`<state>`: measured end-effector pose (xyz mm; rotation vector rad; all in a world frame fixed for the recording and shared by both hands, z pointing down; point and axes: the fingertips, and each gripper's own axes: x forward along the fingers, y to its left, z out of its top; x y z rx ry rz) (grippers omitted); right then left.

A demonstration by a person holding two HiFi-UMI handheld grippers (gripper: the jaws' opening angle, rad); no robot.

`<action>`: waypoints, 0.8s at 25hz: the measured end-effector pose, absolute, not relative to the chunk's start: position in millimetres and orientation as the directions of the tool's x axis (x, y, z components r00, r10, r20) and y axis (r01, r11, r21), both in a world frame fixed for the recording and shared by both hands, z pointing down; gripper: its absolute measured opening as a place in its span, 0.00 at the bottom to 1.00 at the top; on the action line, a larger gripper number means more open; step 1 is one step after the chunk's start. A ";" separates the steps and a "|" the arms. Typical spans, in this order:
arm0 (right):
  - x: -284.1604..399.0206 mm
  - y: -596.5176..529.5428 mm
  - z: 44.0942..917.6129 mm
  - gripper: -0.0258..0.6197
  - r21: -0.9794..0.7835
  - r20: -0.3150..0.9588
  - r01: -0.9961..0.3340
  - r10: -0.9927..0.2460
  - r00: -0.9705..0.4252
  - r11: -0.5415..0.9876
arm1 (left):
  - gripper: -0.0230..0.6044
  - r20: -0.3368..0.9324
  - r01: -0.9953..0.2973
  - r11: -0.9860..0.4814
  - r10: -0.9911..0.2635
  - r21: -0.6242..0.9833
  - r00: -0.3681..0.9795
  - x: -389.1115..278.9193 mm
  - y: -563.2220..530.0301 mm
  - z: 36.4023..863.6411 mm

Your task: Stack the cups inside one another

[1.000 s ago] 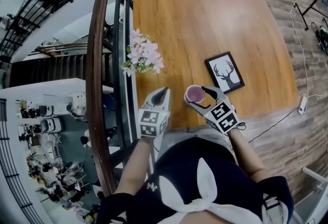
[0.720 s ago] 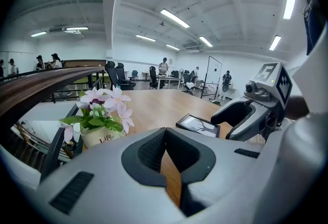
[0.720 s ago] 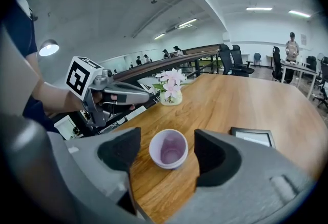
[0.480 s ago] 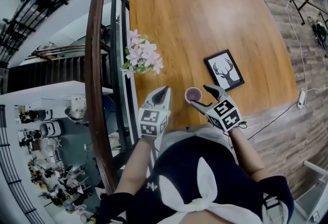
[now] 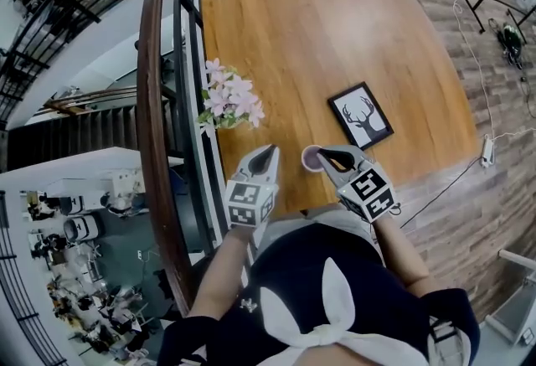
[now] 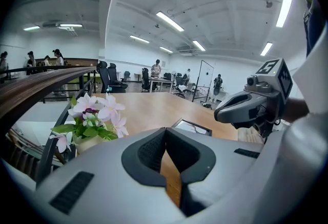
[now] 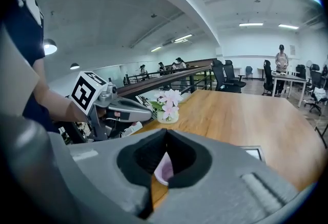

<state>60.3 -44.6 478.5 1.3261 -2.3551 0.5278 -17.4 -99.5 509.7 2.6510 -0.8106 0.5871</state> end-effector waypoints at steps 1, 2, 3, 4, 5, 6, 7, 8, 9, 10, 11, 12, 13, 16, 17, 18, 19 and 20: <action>59.1 -43.7 474.6 0.04 -0.132 0.495 -0.864 -0.723 -0.482 0.485 | 0.06 0.461 -0.581 -0.796 -0.457 0.170 0.761 -17.2 -99.7 506.4; 57.9 -43.0 470.1 0.04 -0.134 0.486 -0.863 -0.727 -0.486 0.487 | 0.06 0.457 -0.577 -0.799 -0.455 0.171 0.765 -17.2 -100.0 502.8; 56.8 -42.3 465.4 0.04 -0.136 0.476 -0.862 -0.731 -0.489 0.488 | 0.06 0.453 -0.573 -0.801 -0.452 0.172 0.768 -17.4 -100.3 499.1; 56.2 -41.6 461.3 0.04 -0.136 0.469 -0.863 -0.735 -0.489 0.487 | 0.06 0.449 -0.570 -0.803 -0.450 0.173 0.772 -17.8 -100.4 495.6; 55.9 -41.1 458.1 0.04 -0.133 0.467 -0.865 -0.739 -0.486 0.484 | 0.06 0.445 -0.566 -0.806 -0.449 0.174 0.775 -18.1 -100.4 492.3; 55.7 -40.6 455.9 0.04 -0.128 0.466 -0.867 -0.742 -0.481 0.482 | 0.07 0.440 -0.563 -0.808 -0.447 0.175 0.779 -18.5 -100.2 489.2; 55.3 -40.2 454.1 0.04 -0.123 0.467 -0.869 -0.745 -0.477 0.479 | 0.06 0.435 -0.559 -0.811 -0.445 0.174 0.782 -18.7 -99.8 486.4; 54.8 -39.8 452.4 0.04 -0.119 0.467 -0.871 -0.747 -0.473 0.477 | 0.07 0.431 -0.555 -0.813 -0.444 0.175 0.786 -18.9 -99.3 483.8; 54.0 -39.3 450.5 0.04 -0.116 0.466 -0.873 -0.750 -0.470 0.475 | 0.07 0.427 -0.551 -0.816 -0.441 0.176 0.789 -19.0 -98.5 481.2; 53.2 -38.8 448.4 0.04 -0.114 0.463 -0.874 -0.753 -0.467 0.472 | 0.06 0.423 -0.547 -0.818 -0.439 0.178 0.793 -19.0 -97.5 478.6; 52.4 -38.2 446.3 0.04 -0.113 0.461 -0.875 -0.755 -0.466 0.471 | 0.07 0.419 -0.543 -0.820 -0.436 0.180 0.797 -18.9 -96.3 476.1; 51.8 -37.7 444.4 0.04 -0.113 0.458 -0.876 -0.757 -0.465 0.470 | 0.07 0.416 -0.539 -0.822 -0.432 0.183 0.800 -18.6 -94.9 473.8; 51.0 -37.2 442.9 0.04 -0.113 0.456 -0.876 -0.759 -0.465 0.469 | 0.07 0.414 -0.536 -0.824 -0.429 0.185 0.803 -18.3 -93.4 472.2; 48.3 -34.0 439.8 0.04 -0.107 0.458 -0.876 -0.759 -0.463 0.471 | 0.07 0.415 -0.525 -0.830 -0.416 0.190 0.809 -19.2 -86.6 470.1; 47.9 -32.5 438.6 0.04 -0.101 0.460 -0.876 -0.758 -0.462 0.471 | 0.06 0.415 -0.521 -0.832 -0.412 0.192 0.811 -19.5 -84.0 469.4; 48.0 -31.2 437.6 0.04 -0.096 0.462 -0.877 -0.759 -0.459 0.471 | 0.07 0.414 -0.519 -0.833 -0.410 0.194 0.813 -19.6 -81.8 468.5; 48.4 -30.2 436.7 0.04 -0.092 0.464 -0.878 -0.760 -0.456 0.471 | 0.07 0.413 -0.517 -0.833 -0.408 0.196 0.814 -19.5 -80.2 467.9; 48.9 -29.3 436.3 0.04 -0.088 0.464 -0.879 -0.761 -0.453 0.469 | 0.06 0.411 -0.516 -0.833 -0.407 0.198 0.816 -19.4 -78.8 467.6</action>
